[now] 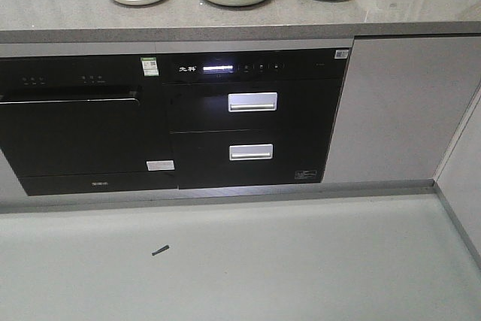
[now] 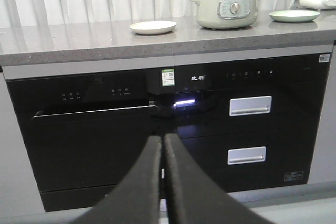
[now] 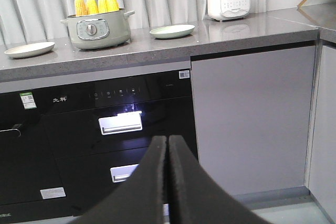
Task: Distribute corn equally
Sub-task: 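Approach the counter edge, centering the pot between the two plates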
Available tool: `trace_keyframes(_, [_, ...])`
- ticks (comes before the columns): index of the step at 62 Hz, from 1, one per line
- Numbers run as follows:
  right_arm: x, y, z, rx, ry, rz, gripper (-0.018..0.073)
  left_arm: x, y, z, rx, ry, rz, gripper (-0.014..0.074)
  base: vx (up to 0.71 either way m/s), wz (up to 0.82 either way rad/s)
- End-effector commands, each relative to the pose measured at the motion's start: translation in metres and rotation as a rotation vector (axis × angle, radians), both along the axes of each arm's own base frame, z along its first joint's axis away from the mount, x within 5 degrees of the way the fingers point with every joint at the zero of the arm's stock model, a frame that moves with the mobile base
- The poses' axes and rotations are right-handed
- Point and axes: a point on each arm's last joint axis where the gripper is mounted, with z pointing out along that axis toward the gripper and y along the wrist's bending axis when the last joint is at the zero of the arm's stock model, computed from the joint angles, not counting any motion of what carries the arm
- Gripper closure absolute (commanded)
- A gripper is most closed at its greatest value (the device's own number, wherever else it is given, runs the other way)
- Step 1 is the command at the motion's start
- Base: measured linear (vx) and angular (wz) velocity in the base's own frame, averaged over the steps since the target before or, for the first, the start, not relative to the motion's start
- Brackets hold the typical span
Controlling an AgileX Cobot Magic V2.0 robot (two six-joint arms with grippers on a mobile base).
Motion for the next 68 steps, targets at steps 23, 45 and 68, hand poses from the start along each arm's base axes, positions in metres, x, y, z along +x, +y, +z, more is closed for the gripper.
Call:
trace_keyframes(23, [0.0,-0.0004,0.0043,-0.019,-0.069,-0.006,0.0565,-0.0003,0.0,0.0025,-0.007,-0.075,0.001,0.0603,0.06,-0.02])
trace_keyframes(45, [0.0,-0.0004,0.0043,-0.019,-0.069,-0.006,0.0565,-0.0003,0.0,0.0025,-0.007,-0.075,0.001,0.0603,0.08,-0.01])
trace_keyframes(68, [0.0,-0.0004,0.0043,-0.019,-0.069,-0.006,0.0565,-0.0003,0.0,0.0025,-0.007,-0.075,0.001,0.0603,0.09,0.0])
